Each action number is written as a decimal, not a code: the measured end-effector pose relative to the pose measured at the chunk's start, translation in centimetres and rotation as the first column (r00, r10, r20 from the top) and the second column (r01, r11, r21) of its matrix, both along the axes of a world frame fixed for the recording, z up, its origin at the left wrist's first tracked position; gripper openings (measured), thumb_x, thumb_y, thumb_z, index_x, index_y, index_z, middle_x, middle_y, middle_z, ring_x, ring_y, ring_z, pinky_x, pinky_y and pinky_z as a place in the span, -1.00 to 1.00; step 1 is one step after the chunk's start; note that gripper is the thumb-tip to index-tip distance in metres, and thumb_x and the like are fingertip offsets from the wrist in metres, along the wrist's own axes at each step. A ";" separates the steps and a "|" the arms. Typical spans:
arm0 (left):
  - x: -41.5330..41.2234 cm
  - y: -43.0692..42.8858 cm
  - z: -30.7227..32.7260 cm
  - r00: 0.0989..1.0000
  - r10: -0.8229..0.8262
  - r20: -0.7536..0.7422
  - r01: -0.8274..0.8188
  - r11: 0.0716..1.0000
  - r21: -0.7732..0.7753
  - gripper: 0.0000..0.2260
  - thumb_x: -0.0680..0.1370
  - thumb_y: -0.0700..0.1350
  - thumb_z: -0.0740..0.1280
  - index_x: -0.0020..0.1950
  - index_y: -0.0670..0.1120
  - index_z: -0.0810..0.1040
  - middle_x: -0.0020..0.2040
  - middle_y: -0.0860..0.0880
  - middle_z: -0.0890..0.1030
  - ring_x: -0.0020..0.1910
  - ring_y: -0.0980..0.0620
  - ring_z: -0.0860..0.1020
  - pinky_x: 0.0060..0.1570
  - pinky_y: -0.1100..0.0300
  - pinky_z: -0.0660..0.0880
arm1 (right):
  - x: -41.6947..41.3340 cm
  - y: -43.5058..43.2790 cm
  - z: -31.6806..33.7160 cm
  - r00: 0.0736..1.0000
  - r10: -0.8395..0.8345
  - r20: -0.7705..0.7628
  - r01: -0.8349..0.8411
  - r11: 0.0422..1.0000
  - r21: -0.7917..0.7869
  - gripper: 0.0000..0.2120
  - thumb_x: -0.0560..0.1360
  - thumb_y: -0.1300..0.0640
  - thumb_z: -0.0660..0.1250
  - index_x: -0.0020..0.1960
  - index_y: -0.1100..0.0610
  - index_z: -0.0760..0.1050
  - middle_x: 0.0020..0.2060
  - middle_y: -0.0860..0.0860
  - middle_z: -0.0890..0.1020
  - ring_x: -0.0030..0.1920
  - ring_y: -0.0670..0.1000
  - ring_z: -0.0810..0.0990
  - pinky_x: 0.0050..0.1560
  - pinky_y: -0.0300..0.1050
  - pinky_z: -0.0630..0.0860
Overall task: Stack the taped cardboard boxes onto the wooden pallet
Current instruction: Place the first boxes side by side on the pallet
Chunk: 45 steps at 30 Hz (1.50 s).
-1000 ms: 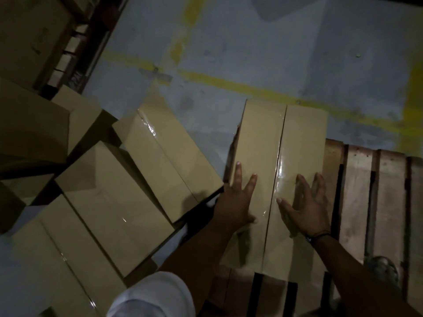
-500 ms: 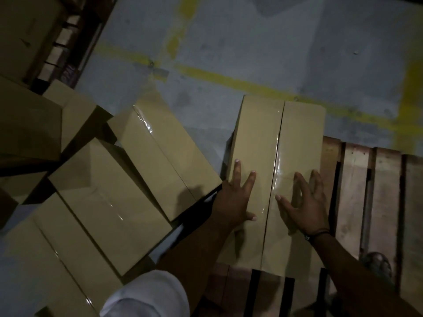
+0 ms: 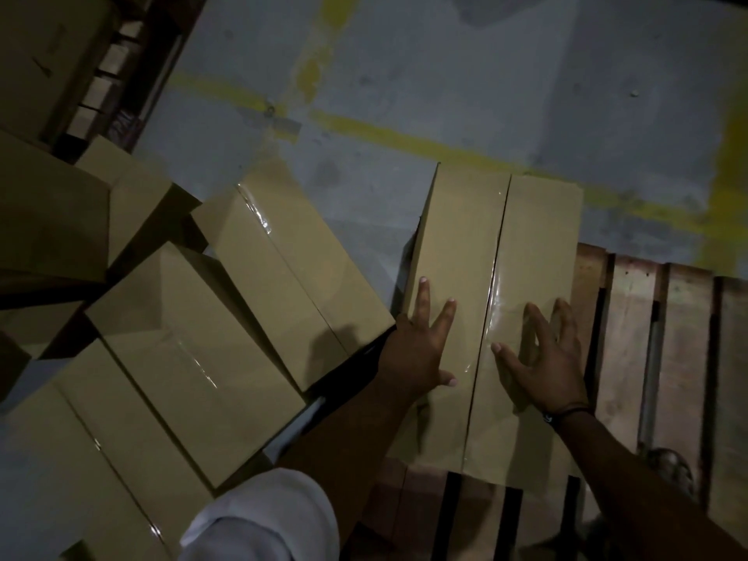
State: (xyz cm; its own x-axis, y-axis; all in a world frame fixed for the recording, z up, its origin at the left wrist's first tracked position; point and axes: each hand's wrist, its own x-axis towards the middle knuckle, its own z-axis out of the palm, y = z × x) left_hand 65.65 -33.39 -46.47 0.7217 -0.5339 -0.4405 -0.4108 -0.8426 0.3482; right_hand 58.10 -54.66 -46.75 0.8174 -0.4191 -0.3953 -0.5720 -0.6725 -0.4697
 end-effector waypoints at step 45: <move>8.2 27.7 -11.6 0.721 0.690 -0.071 -0.689 0.701 -0.184 -0.23 0.56 0.23 0.36 0.64 -0.04 0.15 0.66 -0.15 0.06 0.60 -0.25 0.15 0.51 -0.19 0.24 | 21.6 27.5 -11.2 0.734 0.660 -0.163 -0.679 0.721 -0.137 -0.20 0.52 -0.32 0.24 0.62 -0.06 0.02 0.62 0.05 -0.11 0.58 0.24 -0.06 0.43 0.29 0.29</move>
